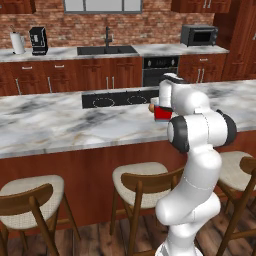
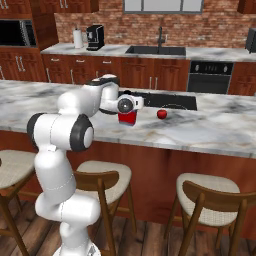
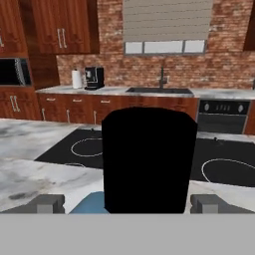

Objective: Place the liquor on the top shelf of the fridge to keep it out of children's reach, and place the onion and apple on lower shelves for easy access.

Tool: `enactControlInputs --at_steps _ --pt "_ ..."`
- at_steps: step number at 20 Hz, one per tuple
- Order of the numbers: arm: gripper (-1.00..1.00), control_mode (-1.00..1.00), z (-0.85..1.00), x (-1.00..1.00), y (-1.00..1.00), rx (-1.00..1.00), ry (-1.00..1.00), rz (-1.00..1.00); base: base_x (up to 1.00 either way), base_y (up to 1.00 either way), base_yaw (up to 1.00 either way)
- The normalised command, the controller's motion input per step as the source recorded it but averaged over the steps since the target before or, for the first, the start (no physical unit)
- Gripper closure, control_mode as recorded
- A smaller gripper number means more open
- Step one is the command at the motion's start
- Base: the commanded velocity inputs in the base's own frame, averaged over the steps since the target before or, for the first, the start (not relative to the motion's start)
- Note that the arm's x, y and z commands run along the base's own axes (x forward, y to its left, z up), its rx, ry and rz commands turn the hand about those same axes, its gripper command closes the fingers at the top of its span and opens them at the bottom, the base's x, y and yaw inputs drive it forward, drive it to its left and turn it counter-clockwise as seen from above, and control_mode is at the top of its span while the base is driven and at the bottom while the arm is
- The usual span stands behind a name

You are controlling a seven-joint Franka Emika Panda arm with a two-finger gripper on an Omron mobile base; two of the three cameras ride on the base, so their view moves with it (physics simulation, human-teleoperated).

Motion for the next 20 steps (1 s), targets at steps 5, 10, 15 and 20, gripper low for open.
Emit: enactControlInputs --at_steps 5,10,15,20 --pt "-1.0 -1.0 0.0 0.0 0.0 0.0 0.0 0.01 0.0 0.0 0.0" --pt "-1.0 -1.0 0.0 0.04 0.0 0.0 0.0 0.0 0.0 0.0 0.0" --pt "1.0 -1.0 0.0 0.12 0.0 0.0 0.0 0.0 0.0 0.0 0.0" --pt "1.0 -1.0 0.0 0.22 0.0 0.0 0.0 0.01 0.0 0.0 0.0"
